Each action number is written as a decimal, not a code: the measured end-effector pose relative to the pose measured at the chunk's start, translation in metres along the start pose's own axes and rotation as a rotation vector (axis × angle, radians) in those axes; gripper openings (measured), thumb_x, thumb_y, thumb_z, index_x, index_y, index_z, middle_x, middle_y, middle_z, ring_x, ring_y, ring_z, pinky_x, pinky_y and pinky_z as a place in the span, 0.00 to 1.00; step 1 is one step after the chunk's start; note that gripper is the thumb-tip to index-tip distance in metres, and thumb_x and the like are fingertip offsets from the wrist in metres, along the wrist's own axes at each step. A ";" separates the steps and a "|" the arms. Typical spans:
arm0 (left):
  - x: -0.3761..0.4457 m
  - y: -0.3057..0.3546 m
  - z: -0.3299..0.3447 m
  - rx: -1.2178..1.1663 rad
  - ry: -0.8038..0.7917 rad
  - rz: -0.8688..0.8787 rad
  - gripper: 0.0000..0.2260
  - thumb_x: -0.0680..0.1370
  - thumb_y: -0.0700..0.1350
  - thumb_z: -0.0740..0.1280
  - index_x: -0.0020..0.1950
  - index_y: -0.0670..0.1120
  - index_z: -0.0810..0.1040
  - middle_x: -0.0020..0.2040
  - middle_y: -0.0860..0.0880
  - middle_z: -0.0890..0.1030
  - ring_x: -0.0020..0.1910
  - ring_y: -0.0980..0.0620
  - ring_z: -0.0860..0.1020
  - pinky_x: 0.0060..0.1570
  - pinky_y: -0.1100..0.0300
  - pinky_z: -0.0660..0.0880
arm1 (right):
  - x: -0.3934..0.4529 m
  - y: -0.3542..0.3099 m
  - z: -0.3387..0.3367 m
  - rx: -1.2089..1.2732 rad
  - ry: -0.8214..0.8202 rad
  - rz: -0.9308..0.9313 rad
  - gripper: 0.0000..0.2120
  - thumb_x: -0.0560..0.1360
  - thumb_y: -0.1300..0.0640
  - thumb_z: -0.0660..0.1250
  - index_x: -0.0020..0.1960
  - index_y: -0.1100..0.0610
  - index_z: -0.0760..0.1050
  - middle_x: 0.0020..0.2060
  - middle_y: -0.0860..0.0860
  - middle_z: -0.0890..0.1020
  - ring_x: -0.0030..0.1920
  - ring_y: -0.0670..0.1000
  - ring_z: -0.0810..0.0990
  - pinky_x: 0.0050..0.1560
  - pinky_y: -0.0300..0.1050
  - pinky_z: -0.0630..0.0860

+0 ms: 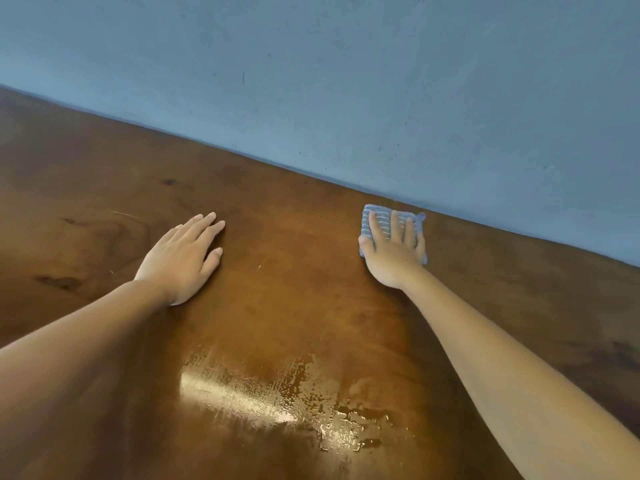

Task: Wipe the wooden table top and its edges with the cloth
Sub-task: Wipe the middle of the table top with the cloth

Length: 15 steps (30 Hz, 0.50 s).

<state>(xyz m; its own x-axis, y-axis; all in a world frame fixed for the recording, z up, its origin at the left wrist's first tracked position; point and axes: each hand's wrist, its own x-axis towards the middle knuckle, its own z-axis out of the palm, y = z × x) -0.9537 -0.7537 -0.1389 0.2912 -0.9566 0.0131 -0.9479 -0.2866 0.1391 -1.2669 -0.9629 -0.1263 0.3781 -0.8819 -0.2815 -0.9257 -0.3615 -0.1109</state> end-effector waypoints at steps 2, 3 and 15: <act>-0.001 0.003 -0.003 0.011 0.004 -0.014 0.27 0.85 0.57 0.50 0.83 0.49 0.58 0.84 0.48 0.55 0.82 0.49 0.53 0.80 0.51 0.52 | -0.039 -0.016 0.012 -0.033 -0.016 -0.099 0.29 0.83 0.36 0.36 0.81 0.39 0.33 0.81 0.52 0.34 0.80 0.59 0.31 0.78 0.62 0.33; -0.003 0.004 -0.004 0.013 0.012 -0.026 0.26 0.85 0.57 0.51 0.82 0.49 0.60 0.84 0.48 0.55 0.82 0.48 0.54 0.80 0.51 0.52 | -0.059 -0.022 0.019 -0.054 -0.018 -0.156 0.29 0.82 0.36 0.35 0.81 0.39 0.33 0.81 0.52 0.33 0.80 0.59 0.30 0.78 0.61 0.33; -0.073 0.070 -0.011 -0.198 0.054 -0.124 0.28 0.84 0.60 0.57 0.81 0.51 0.62 0.83 0.50 0.56 0.82 0.50 0.54 0.80 0.51 0.53 | -0.072 0.031 0.009 -0.137 -0.045 -0.466 0.27 0.82 0.34 0.36 0.80 0.33 0.37 0.81 0.44 0.35 0.80 0.49 0.30 0.79 0.55 0.34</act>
<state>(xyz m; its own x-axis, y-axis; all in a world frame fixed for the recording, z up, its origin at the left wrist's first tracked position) -1.0395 -0.7036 -0.1192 0.4150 -0.9091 0.0360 -0.8622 -0.3804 0.3345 -1.3230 -0.9080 -0.1183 0.7491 -0.6038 -0.2726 -0.6476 -0.7540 -0.1097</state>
